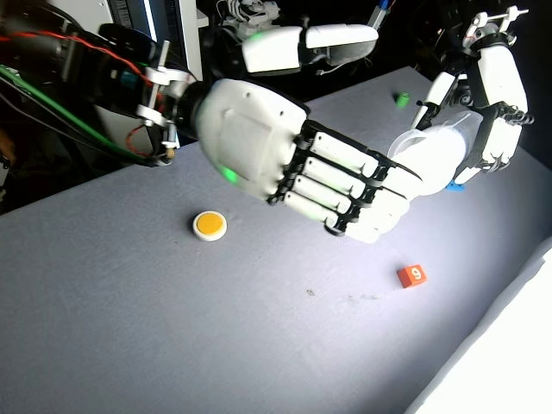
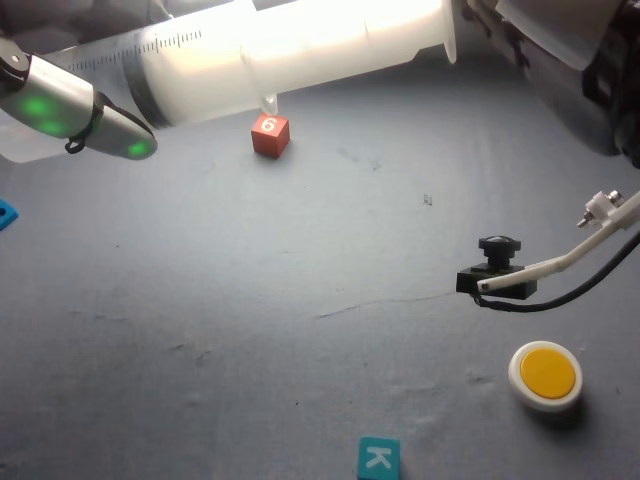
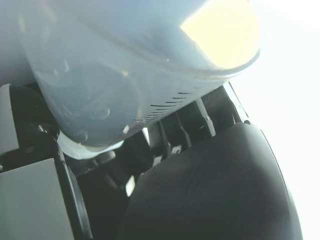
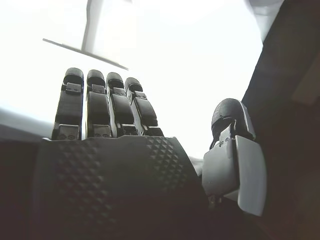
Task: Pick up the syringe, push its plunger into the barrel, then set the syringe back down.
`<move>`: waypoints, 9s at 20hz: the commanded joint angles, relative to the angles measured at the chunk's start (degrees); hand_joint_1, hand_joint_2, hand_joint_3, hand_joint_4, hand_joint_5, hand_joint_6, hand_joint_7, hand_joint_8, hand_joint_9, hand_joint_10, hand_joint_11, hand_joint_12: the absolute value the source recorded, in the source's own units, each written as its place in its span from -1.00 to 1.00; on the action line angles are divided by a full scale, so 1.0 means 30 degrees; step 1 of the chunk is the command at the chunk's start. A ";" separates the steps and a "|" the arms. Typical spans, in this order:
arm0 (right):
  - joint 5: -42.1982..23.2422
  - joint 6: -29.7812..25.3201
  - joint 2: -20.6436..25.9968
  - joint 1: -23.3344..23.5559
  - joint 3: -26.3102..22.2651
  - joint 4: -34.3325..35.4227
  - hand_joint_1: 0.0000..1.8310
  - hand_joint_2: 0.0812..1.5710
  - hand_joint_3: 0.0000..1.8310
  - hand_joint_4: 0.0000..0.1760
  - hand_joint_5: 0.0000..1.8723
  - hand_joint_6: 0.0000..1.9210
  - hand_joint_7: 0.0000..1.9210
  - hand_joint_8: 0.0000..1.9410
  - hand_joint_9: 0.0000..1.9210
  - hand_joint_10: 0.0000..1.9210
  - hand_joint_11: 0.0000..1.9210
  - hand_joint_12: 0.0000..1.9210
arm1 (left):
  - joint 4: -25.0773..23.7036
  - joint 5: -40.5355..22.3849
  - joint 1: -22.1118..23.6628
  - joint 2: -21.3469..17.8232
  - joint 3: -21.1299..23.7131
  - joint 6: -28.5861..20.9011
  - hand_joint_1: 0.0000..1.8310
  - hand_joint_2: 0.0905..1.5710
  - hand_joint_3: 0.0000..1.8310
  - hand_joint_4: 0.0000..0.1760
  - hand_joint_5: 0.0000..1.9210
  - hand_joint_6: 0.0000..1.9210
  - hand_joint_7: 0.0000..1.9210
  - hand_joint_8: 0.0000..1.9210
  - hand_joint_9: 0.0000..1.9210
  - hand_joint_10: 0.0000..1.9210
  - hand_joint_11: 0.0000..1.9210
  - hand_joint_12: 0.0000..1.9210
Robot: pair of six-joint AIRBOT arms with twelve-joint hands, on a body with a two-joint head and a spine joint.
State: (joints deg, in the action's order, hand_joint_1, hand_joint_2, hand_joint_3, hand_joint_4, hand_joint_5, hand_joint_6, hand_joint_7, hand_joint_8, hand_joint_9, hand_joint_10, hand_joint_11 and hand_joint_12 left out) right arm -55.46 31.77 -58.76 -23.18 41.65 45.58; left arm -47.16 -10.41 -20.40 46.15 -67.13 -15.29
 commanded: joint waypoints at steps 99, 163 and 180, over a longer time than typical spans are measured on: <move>0.0132 0.1238 0.2573 -0.2159 -0.0697 -0.8290 -1.00 0.33 -1.00 -1.00 -1.00 -1.00 -1.00 -1.00 -1.00 -1.00 -1.00 -1.00 | -0.5994 -0.0484 -0.2970 0.0443 0.1205 -0.0265 0.46 0.45 -1.00 -1.00 -0.17 0.23 -0.06 0.24 -0.14 0.41 -0.32 0.57; 0.0724 0.2065 0.1740 -0.4292 0.0560 -1.1671 -1.00 0.35 -1.00 -1.00 -0.96 -0.99 -1.00 -1.00 -1.00 -1.00 -1.00 -1.00 | -0.5446 0.5299 -0.4851 0.3648 -0.0021 -0.0379 -0.38 0.16 -1.00 -1.00 -0.68 -0.96 -0.51 -1.00 -0.62 -0.63 -1.00 0.42; 0.0447 0.2073 0.1831 -0.4357 0.0479 -1.2408 -1.00 0.33 -1.00 -1.00 -0.97 -1.00 -1.00 -1.00 -1.00 -1.00 -1.00 -1.00 | -0.5431 0.5336 -0.2569 0.2815 -0.0600 -0.1794 -0.46 0.13 -0.99 -1.00 -0.91 -1.00 -0.80 -1.00 -0.79 -0.93 -1.00 0.11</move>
State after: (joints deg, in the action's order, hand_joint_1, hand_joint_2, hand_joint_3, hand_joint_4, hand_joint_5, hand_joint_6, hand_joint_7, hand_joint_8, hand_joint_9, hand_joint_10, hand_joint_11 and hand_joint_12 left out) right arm -46.65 38.30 -53.63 -36.69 43.42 9.50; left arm -62.74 6.48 -28.10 54.70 -68.79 -20.67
